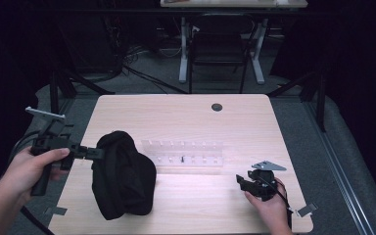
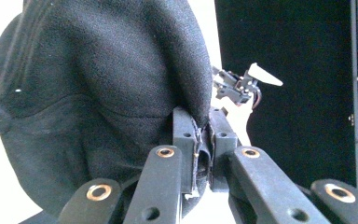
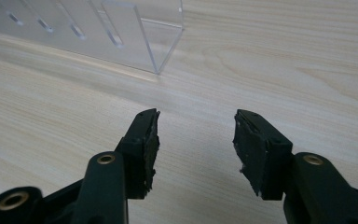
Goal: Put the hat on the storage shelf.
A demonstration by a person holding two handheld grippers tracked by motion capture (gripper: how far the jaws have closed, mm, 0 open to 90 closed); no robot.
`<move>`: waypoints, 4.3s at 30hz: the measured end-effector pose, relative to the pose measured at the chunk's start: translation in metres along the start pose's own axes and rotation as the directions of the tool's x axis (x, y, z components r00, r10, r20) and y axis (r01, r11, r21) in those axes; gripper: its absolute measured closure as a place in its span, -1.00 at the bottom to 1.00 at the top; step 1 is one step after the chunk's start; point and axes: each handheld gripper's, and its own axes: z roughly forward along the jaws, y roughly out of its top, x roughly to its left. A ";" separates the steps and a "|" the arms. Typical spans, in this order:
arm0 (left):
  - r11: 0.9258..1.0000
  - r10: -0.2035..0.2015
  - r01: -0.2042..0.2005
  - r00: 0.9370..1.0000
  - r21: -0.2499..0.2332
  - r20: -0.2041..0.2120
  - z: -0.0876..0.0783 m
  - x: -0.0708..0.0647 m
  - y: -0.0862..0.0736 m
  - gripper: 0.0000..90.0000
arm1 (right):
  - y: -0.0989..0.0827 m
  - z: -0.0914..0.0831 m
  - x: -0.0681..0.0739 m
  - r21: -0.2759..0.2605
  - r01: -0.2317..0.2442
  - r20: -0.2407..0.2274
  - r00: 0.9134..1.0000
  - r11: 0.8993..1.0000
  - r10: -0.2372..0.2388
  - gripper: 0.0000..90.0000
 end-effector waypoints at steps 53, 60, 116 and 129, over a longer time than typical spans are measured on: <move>0.992 0.090 -0.090 0.996 -0.094 0.002 0.014 -0.077 0.080 0.89 | 0.023 -0.005 0.047 -0.045 0.110 -0.136 0.984 0.993 -0.115 0.11; 0.991 0.097 -0.097 0.995 -0.089 -0.004 0.028 -0.085 0.090 0.89 | 0.029 -0.005 0.051 -0.066 0.129 -0.138 0.981 0.989 -0.137 0.09; 0.989 0.112 -0.119 0.990 -0.088 -0.083 0.088 -0.111 0.126 0.88 | 0.050 -0.007 0.066 -0.119 0.130 -0.180 0.972 0.984 -0.150 0.07; 0.989 0.125 -0.133 0.986 -0.064 -0.112 0.100 -0.116 0.125 0.88 | 0.070 -0.006 0.088 -0.150 0.174 -0.202 0.958 0.973 -0.202 0.08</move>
